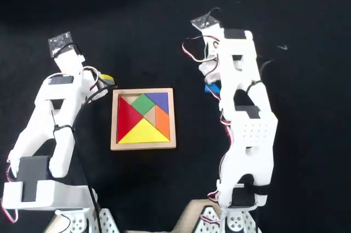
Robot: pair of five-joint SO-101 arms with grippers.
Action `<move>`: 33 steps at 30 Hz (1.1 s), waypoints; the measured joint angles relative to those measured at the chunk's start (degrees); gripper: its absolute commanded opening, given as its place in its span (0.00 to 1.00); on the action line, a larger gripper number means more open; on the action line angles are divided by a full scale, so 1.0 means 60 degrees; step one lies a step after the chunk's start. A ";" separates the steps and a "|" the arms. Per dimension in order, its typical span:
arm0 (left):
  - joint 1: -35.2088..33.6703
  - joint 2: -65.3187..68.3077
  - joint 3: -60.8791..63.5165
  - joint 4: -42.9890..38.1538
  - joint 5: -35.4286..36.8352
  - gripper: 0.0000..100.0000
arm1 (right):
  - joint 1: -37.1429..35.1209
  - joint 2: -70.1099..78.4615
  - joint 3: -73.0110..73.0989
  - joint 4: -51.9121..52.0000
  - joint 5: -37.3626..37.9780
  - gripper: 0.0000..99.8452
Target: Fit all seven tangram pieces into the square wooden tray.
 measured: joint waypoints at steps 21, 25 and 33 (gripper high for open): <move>0.0000 0.0000 0.0000 0.0000 0.0000 0.30 | -0.0586 -0.2022 0.3516 -0.1788 0.2183 0.32; 0.0000 0.0000 0.0000 0.0000 0.0000 0.30 | -0.0674 -0.2022 0.3575 -0.1875 0.2183 0.31; 0.0000 0.0000 0.0000 0.0000 0.0000 0.30 | -0.0645 -0.1524 0.3326 -0.1905 0.2183 0.20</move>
